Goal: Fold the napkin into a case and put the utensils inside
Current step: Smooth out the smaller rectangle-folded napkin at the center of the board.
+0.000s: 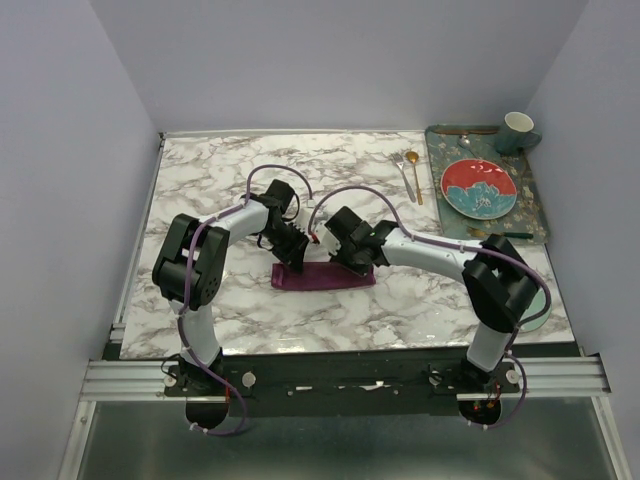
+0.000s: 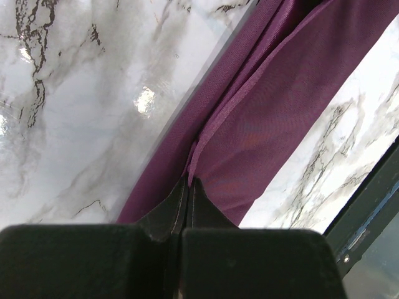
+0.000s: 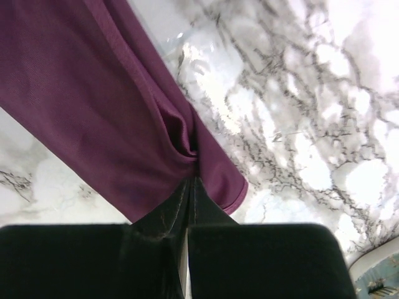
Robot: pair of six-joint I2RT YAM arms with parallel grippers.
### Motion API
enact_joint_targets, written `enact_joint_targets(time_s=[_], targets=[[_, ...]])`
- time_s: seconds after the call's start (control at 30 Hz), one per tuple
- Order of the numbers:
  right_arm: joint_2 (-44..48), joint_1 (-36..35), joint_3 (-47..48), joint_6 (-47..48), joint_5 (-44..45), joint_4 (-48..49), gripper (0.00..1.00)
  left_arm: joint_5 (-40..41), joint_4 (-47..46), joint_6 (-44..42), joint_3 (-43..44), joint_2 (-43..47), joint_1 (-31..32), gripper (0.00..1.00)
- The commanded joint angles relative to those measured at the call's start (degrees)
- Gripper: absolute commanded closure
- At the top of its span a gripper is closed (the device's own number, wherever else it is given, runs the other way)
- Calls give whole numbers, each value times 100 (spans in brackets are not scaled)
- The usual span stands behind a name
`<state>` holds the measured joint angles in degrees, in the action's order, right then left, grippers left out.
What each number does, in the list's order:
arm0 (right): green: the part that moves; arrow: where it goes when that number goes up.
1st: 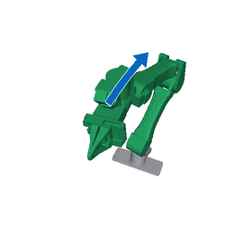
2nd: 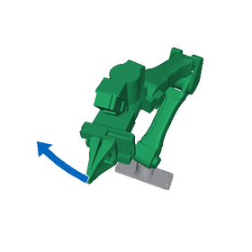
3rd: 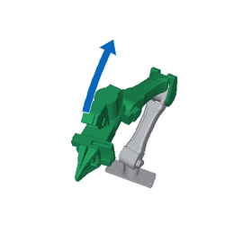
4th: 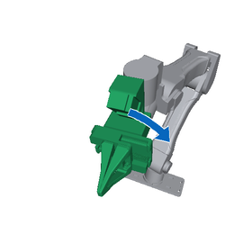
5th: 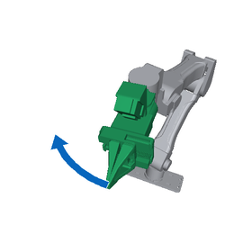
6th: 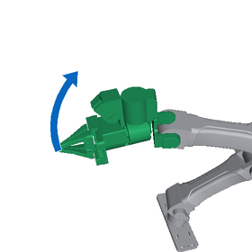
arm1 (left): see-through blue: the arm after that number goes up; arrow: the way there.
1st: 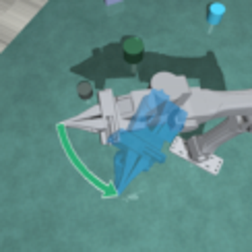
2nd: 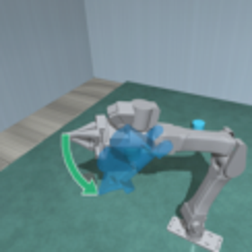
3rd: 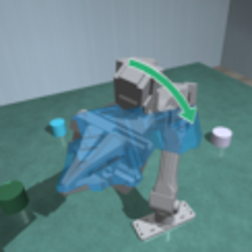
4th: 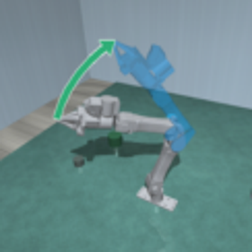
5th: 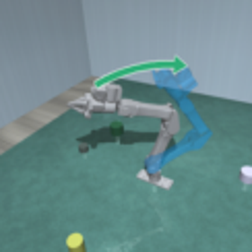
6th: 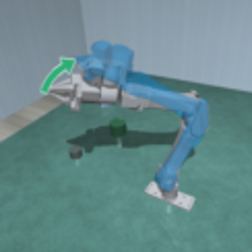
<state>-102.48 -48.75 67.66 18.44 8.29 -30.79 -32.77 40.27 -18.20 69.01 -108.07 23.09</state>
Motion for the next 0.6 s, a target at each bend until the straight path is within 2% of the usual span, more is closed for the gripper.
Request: enact_joint_targets(time_s=[0.0, 0.3, 0.57], targets=[[333, 6, 379, -288, -38, -129, 91, 702, 271, -290, -318, -522, 64, 100], [132, -3, 319, -157, -460, -138, 91, 693, 262, -290, -318, -522, 64, 100], [-457, -3, 46, -121, 120, 424, 92, 693, 279, -299, -310, -522, 64, 100]])
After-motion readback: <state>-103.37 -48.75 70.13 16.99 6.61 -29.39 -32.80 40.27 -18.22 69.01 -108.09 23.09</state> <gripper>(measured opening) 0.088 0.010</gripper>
